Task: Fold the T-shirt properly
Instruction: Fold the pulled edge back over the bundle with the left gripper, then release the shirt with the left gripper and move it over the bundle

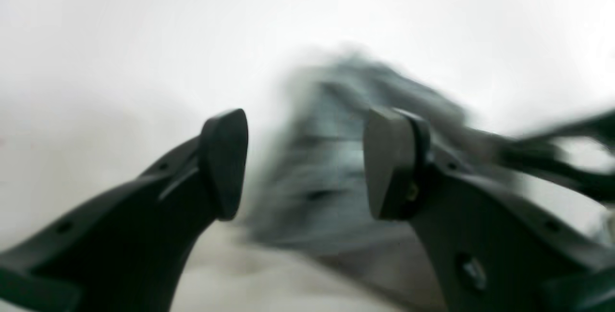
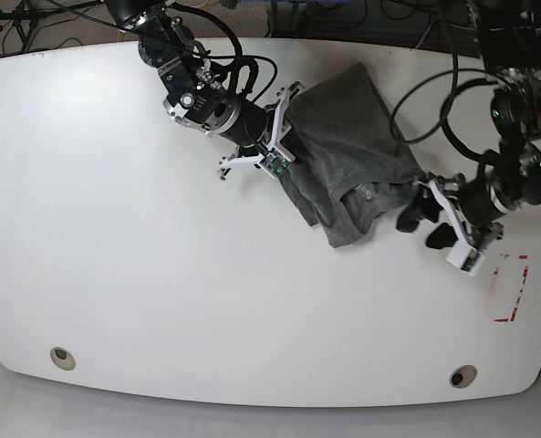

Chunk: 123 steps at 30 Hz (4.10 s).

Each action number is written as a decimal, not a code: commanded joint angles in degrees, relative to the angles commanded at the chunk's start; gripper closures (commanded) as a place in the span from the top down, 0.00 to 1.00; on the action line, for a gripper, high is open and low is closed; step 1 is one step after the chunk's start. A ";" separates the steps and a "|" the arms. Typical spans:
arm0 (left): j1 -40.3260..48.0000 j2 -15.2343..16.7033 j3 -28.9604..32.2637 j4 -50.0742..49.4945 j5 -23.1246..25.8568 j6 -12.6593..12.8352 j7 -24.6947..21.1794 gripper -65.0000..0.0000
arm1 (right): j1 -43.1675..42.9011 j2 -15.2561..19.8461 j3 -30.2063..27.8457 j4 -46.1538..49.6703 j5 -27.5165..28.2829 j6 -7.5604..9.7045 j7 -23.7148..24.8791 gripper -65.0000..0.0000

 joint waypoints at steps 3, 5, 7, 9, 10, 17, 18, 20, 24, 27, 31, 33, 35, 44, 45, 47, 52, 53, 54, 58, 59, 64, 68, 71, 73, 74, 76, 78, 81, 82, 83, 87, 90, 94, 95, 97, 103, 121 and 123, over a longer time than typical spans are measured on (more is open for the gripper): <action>3.34 2.73 0.70 0.18 0.00 0.00 0.00 0.55 | 1.05 0.00 0.00 0.18 0.00 -1.05 0.00 0.08; 4.84 3.96 1.23 0.18 0.26 0.00 -0.18 0.55 | 1.58 -0.18 0.00 -0.09 0.00 -1.14 0.00 0.08; 5.80 4.84 1.49 0.00 0.26 0.00 -0.18 0.55 | 2.29 -1.32 0.00 -0.79 -0.09 -1.14 0.00 0.08; 6.68 5.54 1.49 -0.09 0.35 0.00 -0.18 0.51 | 2.73 -2.37 0.00 -2.64 -0.53 -1.05 0.00 0.08; 6.95 5.71 1.49 -0.18 0.35 0.00 -0.18 0.49 | 2.90 -2.64 0.00 -3.43 -0.53 -1.05 0.00 0.08; 9.32 5.80 1.49 -2.81 0.35 0.00 -0.35 0.40 | 5.36 -5.54 -0.18 -10.99 -0.62 -0.70 0.35 0.08; 9.32 5.80 1.49 -3.52 0.35 0.00 -0.35 0.41 | 5.54 -5.80 -0.18 -11.78 -0.62 -0.62 0.35 0.08; 9.14 5.45 1.49 -6.95 0.35 0.00 -0.44 0.41 | 5.89 -6.24 -0.26 -14.42 -0.70 -0.62 1.23 0.08; 7.56 3.69 1.49 -15.56 0.35 0.00 -2.02 0.41 | 6.59 -5.80 -0.26 -18.81 -0.70 -0.62 5.89 0.08; 6.42 1.76 2.20 -21.10 0.35 0.00 -4.92 0.41 | 6.59 -4.92 -0.09 -21.01 -0.79 -0.62 7.38 0.08; 5.36 -1.93 4.48 -25.32 0.26 0.00 -8.62 0.41 | 6.15 -3.08 -0.26 -21.71 -0.79 -0.62 7.56 0.08; 4.84 -3.43 6.07 -25.58 0.09 0.00 -9.76 0.41 | 4.84 -2.37 -0.09 -21.54 -0.79 -0.62 7.56 0.08; 4.40 -4.57 7.30 -25.58 -0.09 0.00 -10.02 0.41 | 3.78 -1.58 -0.09 -21.45 -0.79 -0.62 7.65 0.08; 2.11 -6.07 8.44 -25.14 -0.18 0.00 -9.76 0.41 | -2.55 -1.32 0.00 -15.74 -0.79 -1.05 7.47 0.08; 1.49 -6.15 8.44 -24.70 -0.18 0.00 -9.49 0.41 | -2.99 -1.32 0.00 -15.12 -0.79 -1.05 7.38 0.08; 0.44 -6.15 8.35 -23.47 -0.18 0.00 -8.00 0.41 | -3.96 -1.41 0.00 -13.71 -0.79 -1.14 7.38 0.08; -2.55 -6.15 8.18 -19.78 -0.26 0.00 -4.84 0.41 | -5.01 -1.49 0.00 -11.43 -0.79 -1.14 7.30 0.08; -2.99 -6.15 8.18 -18.99 -0.26 0.00 -4.31 0.41 | -5.10 -1.49 0.00 -10.99 -0.70 -1.14 7.21 0.08; -3.87 -6.15 8.09 -17.58 -0.26 0.00 -3.25 0.41 | -5.10 -1.49 0.00 -10.29 -0.70 -1.14 6.51 0.08; -6.59 -6.07 5.54 -12.66 -0.26 0.00 0.00 0.41 | -4.84 -1.49 0.00 -7.30 -0.70 -1.14 3.43 0.08; -7.30 -6.07 4.13 -11.34 -0.26 0.00 0.88 0.41 | -4.66 -1.41 0.00 -6.15 -0.70 -1.14 2.73 0.08; -9.58 -5.71 -1.14 -8.53 -0.26 0.00 1.49 0.41 | -3.34 -1.05 0.00 -1.85 -0.70 -1.14 0.00 0.08; -9.85 -5.54 -2.81 -8.62 -0.18 0.00 1.49 0.41 | -2.29 -1.05 0.09 0.09 -0.70 -1.14 -2.29 0.08; -8.26 -4.40 -1.58 -8.44 -0.18 0.00 1.49 0.41 | -1.85 -1.14 0.09 0.09 -0.70 -1.14 -2.99 0.08; -6.68 -3.87 -0.53 -8.35 -0.18 0.00 1.49 0.41 | -1.85 -1.41 0.09 0.09 -0.70 -1.14 -2.99 0.08; -5.89 -3.78 0.09 -8.35 -0.18 0.00 1.49 0.41 | -1.85 -1.41 0.09 0.09 -0.70 -1.14 -2.99 0.08; -4.48 -3.60 1.14 -8.35 -0.18 0.00 1.49 0.41 | -1.85 -1.49 0.00 0.09 -0.70 -1.14 -2.99 0.08; -3.16 -2.90 2.64 -8.79 0.09 0.00 1.41 0.41 | -1.85 -1.58 -0.09 0.09 -0.70 -1.14 -2.99 0.08; -2.29 -1.67 4.48 -10.90 0.26 0.00 1.32 0.41 | -1.85 -1.85 -0.18 0.09 -0.70 -1.14 -2.99 0.08; -2.20 -1.41 5.01 -12.66 0.26 0.00 1.32 0.41 | -1.93 -2.37 -0.18 0.09 -0.70 -1.14 -2.99 0.08; -2.20 -1.32 5.27 -13.80 0.35 0.00 1.23 0.41 | -1.93 -2.55 -0.18 0.00 -0.70 -1.14 -2.99 0.08; -4.13 -1.23 5.89 -20.66 0.35 0.00 -0.79 0.41 | -2.02 -2.81 -0.18 -0.18 -0.70 -1.14 -2.99 0.08; -7.12 -1.49 7.30 -24.88 0.35 0.00 -3.78 0.41 | -2.29 -2.81 -0.18 -0.18 -0.70 -1.14 -2.90 0.08; -11.69 -1.58 8.62 -29.98 0.35 0.00 -5.54 0.41 | -2.46 -2.81 -0.18 -0.18 -0.70 -1.14 -2.90 0.08; -12.66 -1.58 8.62 -30.77 0.35 0.00 -5.63 0.41 | -2.46 -2.81 -0.18 -0.18 -0.70 -1.14 -2.90 0.08; -15.03 -1.49 8.62 -32.79 0.35 0.00 -5.63 0.41 | -2.55 -2.81 -0.18 0.00 -0.70 -1.14 -2.90 0.08; -22.51 -1.32 8.35 -38.24 0.35 0.26 -5.80 0.41 | -3.52 -2.81 -0.09 0.35 -0.70 -1.14 -2.90 0.08; -13.54 -1.67 8.62 -13.36 0.62 0.35 -3.69 0.41 | -3.08 -1.41 0.70 2.90 -0.79 -4.04 -2.90 0.08; -9.85 -1.49 8.62 -9.23 3.25 0.35 -4.48 0.41 | -3.08 -1.32 2.20 2.90 -0.79 -5.54 -2.81 0.08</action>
